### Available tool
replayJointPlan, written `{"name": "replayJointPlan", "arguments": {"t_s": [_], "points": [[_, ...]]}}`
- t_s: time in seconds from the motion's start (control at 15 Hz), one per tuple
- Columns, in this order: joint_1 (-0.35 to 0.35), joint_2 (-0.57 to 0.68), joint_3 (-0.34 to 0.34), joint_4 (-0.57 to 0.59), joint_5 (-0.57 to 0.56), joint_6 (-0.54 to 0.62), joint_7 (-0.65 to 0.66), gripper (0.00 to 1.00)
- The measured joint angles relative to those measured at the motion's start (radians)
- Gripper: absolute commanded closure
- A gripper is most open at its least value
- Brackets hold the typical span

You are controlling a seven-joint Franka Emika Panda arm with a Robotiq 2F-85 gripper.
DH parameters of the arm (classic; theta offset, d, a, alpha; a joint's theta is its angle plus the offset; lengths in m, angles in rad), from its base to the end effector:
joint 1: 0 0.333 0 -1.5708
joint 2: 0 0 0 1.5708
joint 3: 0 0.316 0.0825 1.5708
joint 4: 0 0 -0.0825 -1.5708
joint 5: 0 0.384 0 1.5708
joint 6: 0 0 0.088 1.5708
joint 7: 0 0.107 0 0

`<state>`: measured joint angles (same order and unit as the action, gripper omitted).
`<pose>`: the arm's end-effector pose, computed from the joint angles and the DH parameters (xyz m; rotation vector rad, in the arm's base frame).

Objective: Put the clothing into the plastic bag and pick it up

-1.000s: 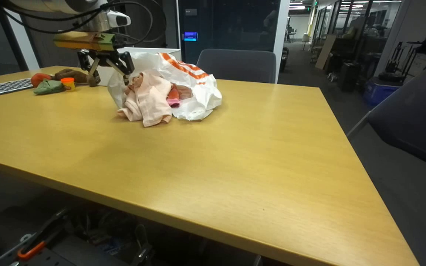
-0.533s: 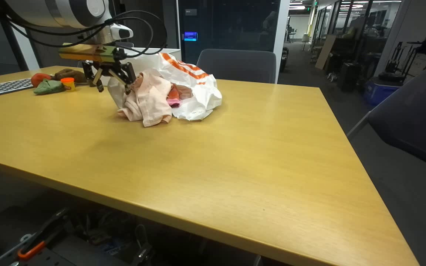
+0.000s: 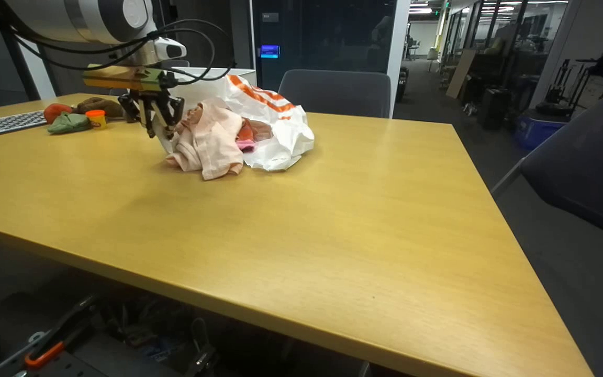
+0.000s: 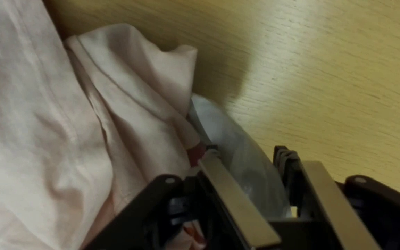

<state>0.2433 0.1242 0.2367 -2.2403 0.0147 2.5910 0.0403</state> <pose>0.4964 0.2568 0.3378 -2.9615 -0.6358 -0.3230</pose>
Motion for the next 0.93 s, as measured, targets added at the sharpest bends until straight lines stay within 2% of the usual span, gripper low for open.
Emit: {"name": "replayJointPlan", "arguments": {"t_s": [0.07, 0.2, 0.47, 0.6, 0.73, 0.87, 0.93], "points": [[0.0, 0.002, -0.001, 0.0, -0.001, 0.003, -0.001, 0.93], [0.0, 0.004, -0.004, 0.0, -0.005, 0.009, -0.001, 0.97], [-0.006, 0.003, -0.012, 0.001, -0.005, -0.021, 0.002, 1.0], [-0.014, -0.005, -0.022, 0.007, -0.005, -0.128, 0.002, 1.0], [-0.025, -0.033, -0.044, 0.014, -0.028, -0.282, 0.019, 1.0], [-0.04, -0.078, -0.068, 0.02, -0.087, -0.429, 0.053, 1.0], [-0.047, -0.104, -0.076, 0.02, -0.138, -0.464, 0.081, 1.0]]}}
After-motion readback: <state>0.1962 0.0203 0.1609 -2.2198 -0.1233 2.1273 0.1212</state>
